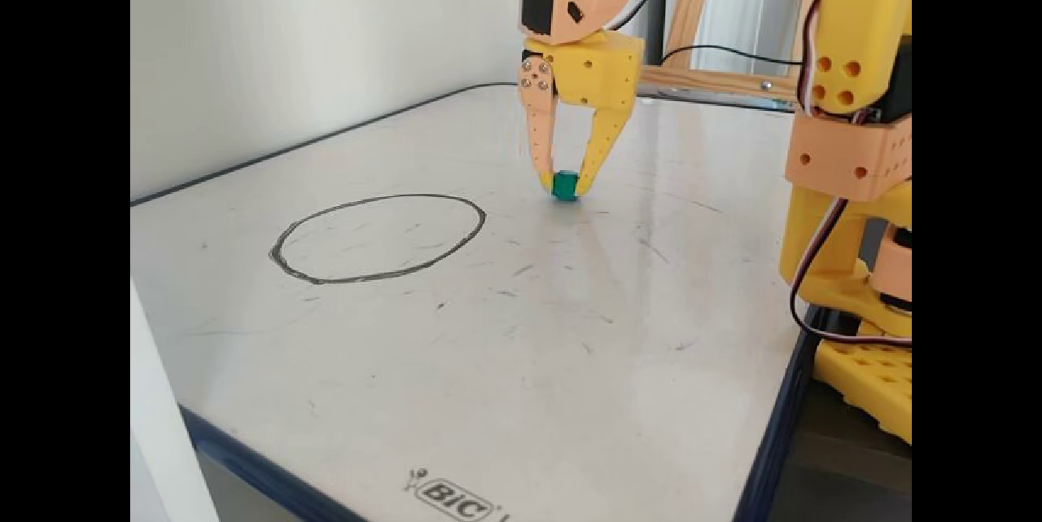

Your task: Grasp a green cube and put it in the black circle

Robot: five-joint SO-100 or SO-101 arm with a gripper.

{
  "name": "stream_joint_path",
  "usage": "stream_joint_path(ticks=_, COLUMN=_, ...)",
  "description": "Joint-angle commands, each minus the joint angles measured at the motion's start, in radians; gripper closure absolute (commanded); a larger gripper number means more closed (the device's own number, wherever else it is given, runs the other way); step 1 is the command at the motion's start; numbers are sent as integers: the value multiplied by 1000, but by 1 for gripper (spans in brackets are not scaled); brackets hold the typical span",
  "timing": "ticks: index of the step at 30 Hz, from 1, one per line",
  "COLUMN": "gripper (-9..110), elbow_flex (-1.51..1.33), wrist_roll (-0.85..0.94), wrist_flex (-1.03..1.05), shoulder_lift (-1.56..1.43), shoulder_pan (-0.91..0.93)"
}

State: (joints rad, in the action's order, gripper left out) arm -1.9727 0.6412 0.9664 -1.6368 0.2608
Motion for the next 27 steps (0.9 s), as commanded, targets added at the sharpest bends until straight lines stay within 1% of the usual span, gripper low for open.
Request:
stream_joint_path(ticks=1, gripper=101, elbow_flex=20, wrist_roll=-17, wrist_flex=2, shoulder_lift=-3, shoulder_pan=2)
stream_joint_path(ticks=5, gripper=101, elbow_flex=71, wrist_roll=-58, wrist_flex=72, shoulder_lift=-44, shoulder_pan=-23)
stream_joint_path(ticks=9, gripper=101, elbow_flex=123, wrist_roll=-114, wrist_flex=175, shoulder_lift=-158, shoulder_pan=-92)
stream_joint_path(ticks=16, gripper=101, elbow_flex=258, wrist_roll=-255, wrist_flex=327, shoulder_lift=-318, shoulder_pan=-337)
stream_joint_path(ticks=21, gripper=101, elbow_flex=311, wrist_roll=-368, wrist_flex=298, shoulder_lift=-255, shoulder_pan=-457)
stream_joint_path(ticks=27, gripper=101, elbow_flex=359, wrist_roll=-477, wrist_flex=146, shoulder_lift=-66, shoulder_pan=-476)
